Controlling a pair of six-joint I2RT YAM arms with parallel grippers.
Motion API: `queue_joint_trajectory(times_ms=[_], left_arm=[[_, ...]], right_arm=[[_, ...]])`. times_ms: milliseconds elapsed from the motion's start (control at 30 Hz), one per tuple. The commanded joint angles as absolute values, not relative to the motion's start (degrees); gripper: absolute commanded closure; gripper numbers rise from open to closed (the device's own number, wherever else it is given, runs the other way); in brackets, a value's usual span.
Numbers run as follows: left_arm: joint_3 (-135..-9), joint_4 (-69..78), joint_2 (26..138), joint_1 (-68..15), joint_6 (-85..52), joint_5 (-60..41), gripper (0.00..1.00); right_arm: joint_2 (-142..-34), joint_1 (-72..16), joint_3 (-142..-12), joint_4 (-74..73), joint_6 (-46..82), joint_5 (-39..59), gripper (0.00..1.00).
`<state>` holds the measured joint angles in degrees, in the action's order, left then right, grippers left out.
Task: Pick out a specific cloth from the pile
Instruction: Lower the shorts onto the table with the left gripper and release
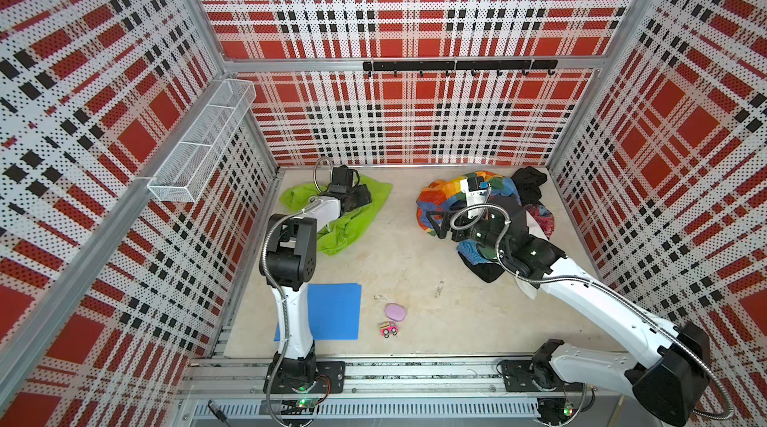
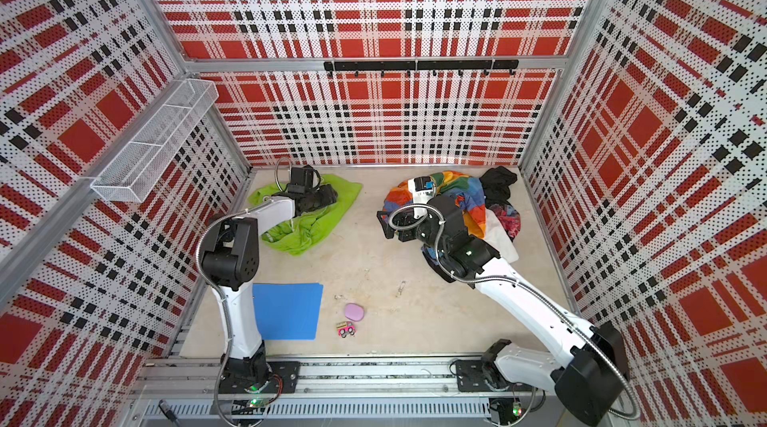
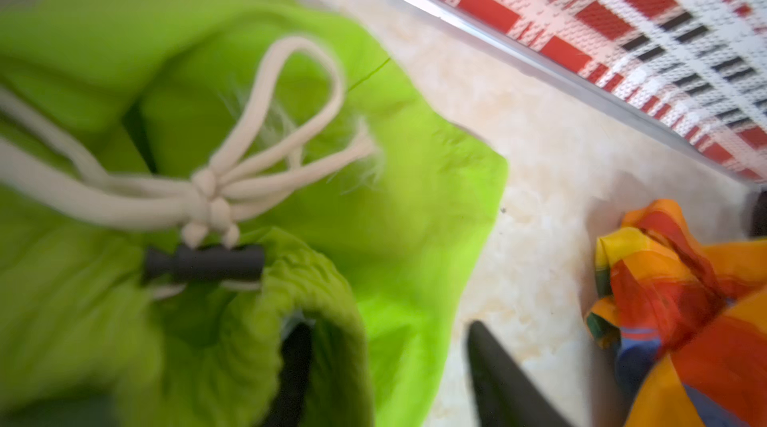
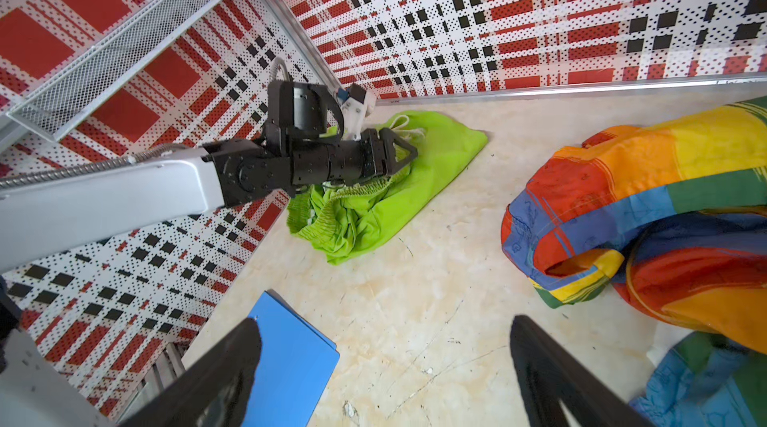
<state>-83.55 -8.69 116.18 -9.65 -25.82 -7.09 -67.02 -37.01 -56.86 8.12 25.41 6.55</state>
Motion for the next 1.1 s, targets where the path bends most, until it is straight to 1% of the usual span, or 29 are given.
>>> queue_joint_trajectory(times_ms=[0,33,67,100,133,167,200,233,300,367,433,667,767,933,1067], left_arm=[[-82.01,-9.73,106.11,-9.22,-23.69,-6.07,0.08],[-81.59,-10.20,103.96,-8.92,-23.94,-4.86,0.01],[-80.63,-11.79,101.52,-8.65,-25.34,-6.49,0.01],[-78.71,-11.87,99.01,-9.13,-24.69,-8.24,0.01],[-77.26,-12.19,96.37,-9.78,-24.37,-5.25,0.01],[-74.69,-8.99,93.89,-10.37,-25.80,-4.55,0.01],[-73.84,-6.66,92.64,-10.74,-26.21,-7.42,0.01],[-74.95,-8.64,92.30,-11.43,-26.20,-7.89,0.01],[-77.55,-12.90,91.35,-14.36,-23.90,-4.87,0.01],[-76.18,-12.33,88.64,-17.30,-21.78,-1.69,0.01],[-73.87,-10.22,86.07,-18.64,-20.04,-1.48,0.01],[-67.45,-6.48,78.55,-18.98,-18.19,-2.42,0.01],[-65.08,-6.85,75.21,-18.98,-17.86,-0.66,0.01],[-55.01,-3.97,66.67,-18.42,-16.14,4.33,0.01],[-44.45,0.89,59.19,-16.61,-16.26,11.20,0.01]], right_arm=[[-64.16,-36.67,-55.17,8.29,21.23,8.88,0.00],[-63.81,-36.09,-54.42,6.85,21.35,9.00,0.00],[-63.96,-35.37,-54.87,6.92,19.82,12.35,0.00],[-64.08,-34.72,-55.03,7.16,19.14,12.99,0.00],[-63.78,-34.17,-53.90,5.93,21.57,11.23,0.00],[-63.32,-33.56,-51.23,1.72,23.33,13.88,0.00],[-62.96,-33.49,-49.29,-1.45,23.69,15.59,0.00],[-63.00,-33.57,-49.02,-1.26,24.23,15.27,0.00],[-62.81,-33.56,-49.74,1.59,23.49,15.37,0.00],[-61.31,-33.56,-48.84,2.52,23.50,13.66,0.00],[-59.09,-33.57,-47.74,2.68,24.04,11.81,0.00],[-55.47,-33.53,-47.24,4.96,23.94,9.78,0.00],[-55.00,-33.53,-46.44,5.56,24.05,8.61,0.00],[-53.03,-33.50,-45.50,8.71,23.56,-0.35,0.00],[-52.04,-33.57,-44.70,10.99,22.32,-5.29,0.00]])
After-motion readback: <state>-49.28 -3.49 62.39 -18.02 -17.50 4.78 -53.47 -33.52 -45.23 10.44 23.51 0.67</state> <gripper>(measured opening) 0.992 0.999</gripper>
